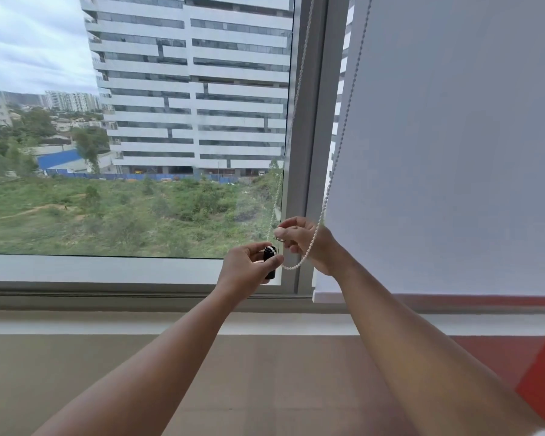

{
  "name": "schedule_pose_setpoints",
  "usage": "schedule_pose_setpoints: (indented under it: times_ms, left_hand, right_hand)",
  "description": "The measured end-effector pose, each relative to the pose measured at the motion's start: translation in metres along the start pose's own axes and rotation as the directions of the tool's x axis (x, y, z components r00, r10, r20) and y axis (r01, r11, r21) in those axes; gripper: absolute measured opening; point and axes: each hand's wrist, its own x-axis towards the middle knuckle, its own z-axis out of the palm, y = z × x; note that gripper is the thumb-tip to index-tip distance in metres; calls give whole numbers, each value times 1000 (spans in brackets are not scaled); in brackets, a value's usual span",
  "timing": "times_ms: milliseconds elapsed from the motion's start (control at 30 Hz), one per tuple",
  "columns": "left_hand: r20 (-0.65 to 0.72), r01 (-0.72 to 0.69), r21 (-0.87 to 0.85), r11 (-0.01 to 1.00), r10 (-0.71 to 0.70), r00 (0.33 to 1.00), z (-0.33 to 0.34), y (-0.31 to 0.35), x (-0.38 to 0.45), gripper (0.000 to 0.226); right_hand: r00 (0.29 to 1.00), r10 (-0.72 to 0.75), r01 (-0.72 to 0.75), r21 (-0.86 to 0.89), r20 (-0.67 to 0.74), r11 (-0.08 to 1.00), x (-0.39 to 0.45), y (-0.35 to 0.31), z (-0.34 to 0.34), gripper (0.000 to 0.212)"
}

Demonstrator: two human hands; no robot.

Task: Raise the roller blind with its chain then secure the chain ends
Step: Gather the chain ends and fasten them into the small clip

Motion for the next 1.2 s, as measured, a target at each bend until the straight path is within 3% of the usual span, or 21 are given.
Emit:
schedule_pose_setpoints:
  times_ms: [167,300,600,1000,1200]
  left_hand:
    - [16,9,-15,1000,-9,1000,1,3,2,41]
    - [28,-12,-12,1000,13,1000,0,6,2,29]
    - [44,-27,39,999,25,999,-4,14,2,24]
    - [70,-57,79,995,52,996,-7,20,3,17]
    - [76,-63,87,994,56,996,-8,20,5,20]
  right_hand:
    - [993,-89,91,-14,81,996,-2,-4,-2,17]
    - [981,-135,145,-68,137,987,-4,-5,-4,19]
    - [958,-143,184,-153,248,971,-5,-14,-4,31]
    - [955,-214,272,-316,207,909,-5,-23,6,17]
    - [972,-152,213,-390,181,896,-3,-25,2,27]
